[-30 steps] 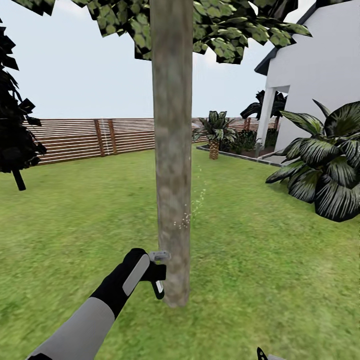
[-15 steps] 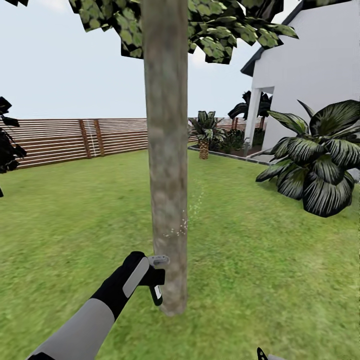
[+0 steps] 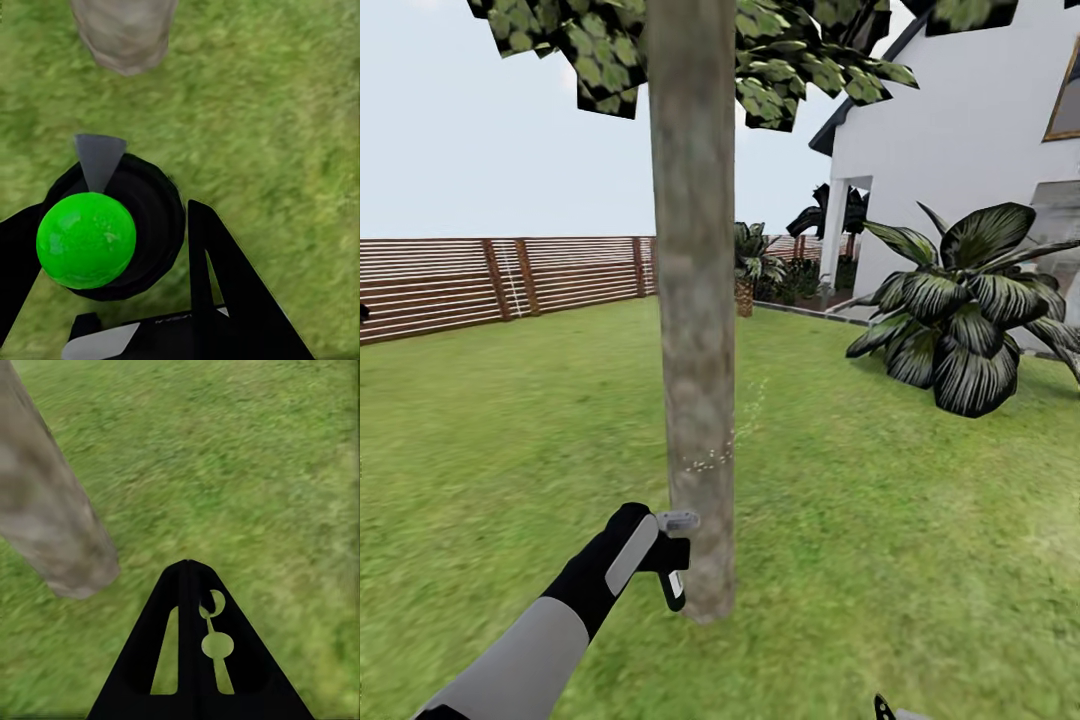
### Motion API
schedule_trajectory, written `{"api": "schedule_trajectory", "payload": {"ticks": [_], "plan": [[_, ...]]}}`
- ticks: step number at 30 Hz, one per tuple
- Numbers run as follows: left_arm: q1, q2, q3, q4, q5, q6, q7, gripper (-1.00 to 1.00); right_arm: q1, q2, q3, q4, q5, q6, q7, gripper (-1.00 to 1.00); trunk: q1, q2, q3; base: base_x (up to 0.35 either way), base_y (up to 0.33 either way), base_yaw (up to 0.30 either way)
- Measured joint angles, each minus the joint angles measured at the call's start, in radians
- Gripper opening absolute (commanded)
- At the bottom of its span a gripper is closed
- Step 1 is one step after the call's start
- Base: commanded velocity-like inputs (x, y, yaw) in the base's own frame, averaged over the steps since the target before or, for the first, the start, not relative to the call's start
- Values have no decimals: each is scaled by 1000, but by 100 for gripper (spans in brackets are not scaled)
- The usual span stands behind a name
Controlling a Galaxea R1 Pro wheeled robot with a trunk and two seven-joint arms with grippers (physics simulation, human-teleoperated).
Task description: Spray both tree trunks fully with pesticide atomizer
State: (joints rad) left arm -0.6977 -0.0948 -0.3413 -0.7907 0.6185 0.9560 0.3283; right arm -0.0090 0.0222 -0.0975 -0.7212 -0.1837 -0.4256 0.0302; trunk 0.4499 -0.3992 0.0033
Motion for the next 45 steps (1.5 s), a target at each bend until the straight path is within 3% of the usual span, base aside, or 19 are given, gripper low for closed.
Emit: {"api": "schedule_trajectory", "payload": {"ticks": [10, 19, 23, 25, 26, 30, 33, 38, 42, 45], "plan": [[0, 2, 0, 0, 1, -2, 1, -100, 0, -1, 0, 0, 0, 0, 0, -100, 0, 0, 0, -46, 290, -59], [7, 4, 0, -10, 3, -28, 2, -100, 0, 0, 1, 0, 2, 1, 0, -100, 0, 0, 0, 25, 50, -99], [8, 4, 4, -63, 2, 12, 17, -100, 0, 0, 1, 21, 1, 3, 0, -100, 0, 0, 0, 1, 2, -4], [8, 3, 8, -114, 0, 58, 42, -100, 0, 0, 1, 35, 1, 3, -1, -100, 0, 0, 0, 0, 0, -1], [7, 3, 11, -171, -7, 86, 93, -100, 0, 0, 1, 43, 2, 3, -1, -100, 0, 0, 0, 0, 0, 0], [1, 2, 13, -267, 4, 90, 232, -100, 0, 0, 1, 49, 2, 3, 0, -100, 0, 0, 0, 0, 0, 0], [-36, 2, 14, -281, 40, 90, 270, -100, 0, 0, 1, 51, 2, 3, 0, -100, 0, 0, 0, 0, 0, 0], [-157, 2, 13, -249, 107, 90, 379, -100, -1, 0, 1, 63, 2, 3, 0, -100, 0, 0, 0, 0, 0, 0], [-257, 2, 13, -188, 193, 90, 452, -100, -1, 0, 1, 77, 2, 3, -1, -100, 0, 0, 0, 0, 0, 0], [-336, 1, 10, -133, 286, 90, 530, -100, -2, 0, 1, 87, 2, 3, -1, -100, 0, 0, 0, 0, 0, 0]]}}
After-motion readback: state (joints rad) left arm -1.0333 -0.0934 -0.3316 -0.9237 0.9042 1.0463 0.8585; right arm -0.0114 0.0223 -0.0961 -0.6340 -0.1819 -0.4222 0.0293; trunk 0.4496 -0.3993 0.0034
